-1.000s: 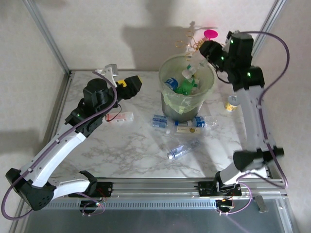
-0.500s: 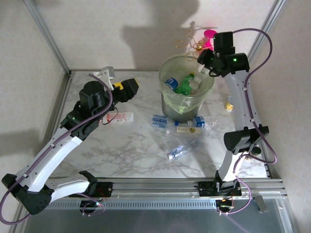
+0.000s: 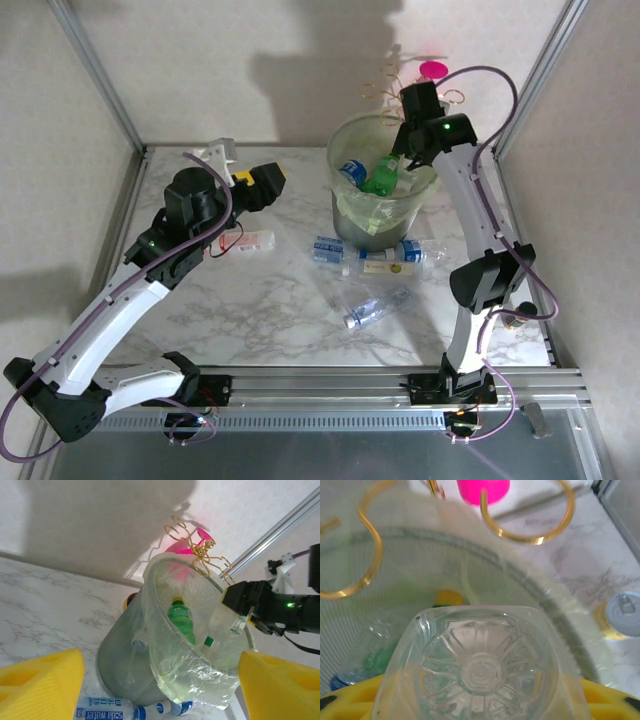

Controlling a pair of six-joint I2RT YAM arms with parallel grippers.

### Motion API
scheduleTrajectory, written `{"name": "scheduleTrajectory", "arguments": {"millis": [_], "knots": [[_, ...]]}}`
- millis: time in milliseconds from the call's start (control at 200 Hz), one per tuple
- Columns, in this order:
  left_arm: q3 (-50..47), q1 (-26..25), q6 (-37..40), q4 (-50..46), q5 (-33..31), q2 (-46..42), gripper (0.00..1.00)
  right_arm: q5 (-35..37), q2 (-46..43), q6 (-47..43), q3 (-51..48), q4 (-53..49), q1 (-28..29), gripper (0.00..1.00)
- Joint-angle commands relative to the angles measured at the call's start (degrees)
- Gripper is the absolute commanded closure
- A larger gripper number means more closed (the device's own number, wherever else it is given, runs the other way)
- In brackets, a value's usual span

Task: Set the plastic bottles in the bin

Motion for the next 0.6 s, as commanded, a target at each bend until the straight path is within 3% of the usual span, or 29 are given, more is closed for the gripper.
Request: {"name": "scheduleTrajectory", "arguments": {"millis": [0, 300, 481, 596], "knots": [[-1.02, -0.18, 0.89, 0.11, -0.68, -0.30, 0.20, -0.83, 0.77, 1.92, -2.61, 0.34, 0.54, 0.56], [-1.13, 0.00, 1.34, -0.08, -1.45, -0.46, 0.20, 0.48, 2.41, 1.71, 4.98, -2.04, 0.54, 0.23], [-0.47, 0.17, 2.06, -0.56, -2.70, -0.12, 0.19, 1.11, -1.86, 2.30, 2.73, 1.30, 0.56, 0.23], [-0.45, 0.23, 1.91, -1.01, -3.55, 0.15, 0.19, -1.03, -4.39, 1.66, -1.68, 4.56, 0.59, 0.33]]}}
